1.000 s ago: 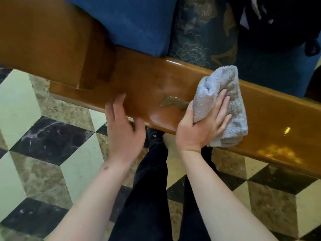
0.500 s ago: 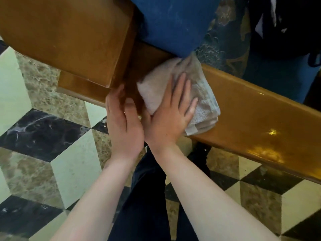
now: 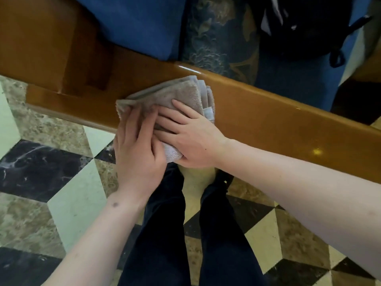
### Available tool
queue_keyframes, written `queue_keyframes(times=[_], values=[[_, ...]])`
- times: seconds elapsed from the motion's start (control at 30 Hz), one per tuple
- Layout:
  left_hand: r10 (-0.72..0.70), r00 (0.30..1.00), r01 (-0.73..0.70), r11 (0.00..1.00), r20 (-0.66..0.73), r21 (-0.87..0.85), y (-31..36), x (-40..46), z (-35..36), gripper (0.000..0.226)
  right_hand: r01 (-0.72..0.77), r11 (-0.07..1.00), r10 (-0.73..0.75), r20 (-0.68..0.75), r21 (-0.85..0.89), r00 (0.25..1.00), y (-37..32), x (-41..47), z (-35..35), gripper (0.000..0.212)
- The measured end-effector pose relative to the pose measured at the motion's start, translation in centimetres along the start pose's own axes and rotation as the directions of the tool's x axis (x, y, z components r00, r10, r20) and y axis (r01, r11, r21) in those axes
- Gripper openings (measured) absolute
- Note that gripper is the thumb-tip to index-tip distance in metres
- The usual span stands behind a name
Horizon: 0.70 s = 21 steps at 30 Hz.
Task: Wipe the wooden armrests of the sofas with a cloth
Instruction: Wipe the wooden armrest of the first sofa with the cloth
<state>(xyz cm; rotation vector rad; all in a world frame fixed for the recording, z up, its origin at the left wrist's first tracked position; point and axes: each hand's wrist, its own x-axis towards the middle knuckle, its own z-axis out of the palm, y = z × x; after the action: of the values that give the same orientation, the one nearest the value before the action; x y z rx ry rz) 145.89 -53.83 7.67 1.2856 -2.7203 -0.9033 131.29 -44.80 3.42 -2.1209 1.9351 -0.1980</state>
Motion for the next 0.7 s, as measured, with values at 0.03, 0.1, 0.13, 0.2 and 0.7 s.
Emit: queue_keyframes(times=[0.03,0.1,0.13,0.2,0.7], values=[[-0.006,1.0,0.006,1.0,0.012,0.004,0.7,0.0,0.4,0.054,-0.017,1.0,0.017,0.008,-0.012,1.0,0.1,-0.7,0.0,0.06],[0.033,0.999,-0.034,0.999,0.033,0.011,2.6,-0.2,1.6,0.053,-0.069,0.997,0.069,-0.002,-0.028,0.998,0.7,-3.1,-0.2,0.064],[0.063,0.997,-0.064,0.998,0.048,0.014,3.6,-0.3,2.3,0.053,-0.097,0.995,0.096,-0.013,-0.028,0.995,1.2,-4.4,-0.3,0.067],[0.124,0.988,-0.126,0.992,0.09,0.019,6.0,-0.6,3.8,0.055,-0.149,0.989,0.148,-0.03,-0.024,0.989,2.3,-7.5,-0.5,0.073],[0.462,0.835,-0.509,0.855,0.3,0.099,25.8,-6.1,17.9,0.063,-0.511,0.859,0.508,-0.156,0.023,0.847,9.1,-32.9,-0.1,0.073]])
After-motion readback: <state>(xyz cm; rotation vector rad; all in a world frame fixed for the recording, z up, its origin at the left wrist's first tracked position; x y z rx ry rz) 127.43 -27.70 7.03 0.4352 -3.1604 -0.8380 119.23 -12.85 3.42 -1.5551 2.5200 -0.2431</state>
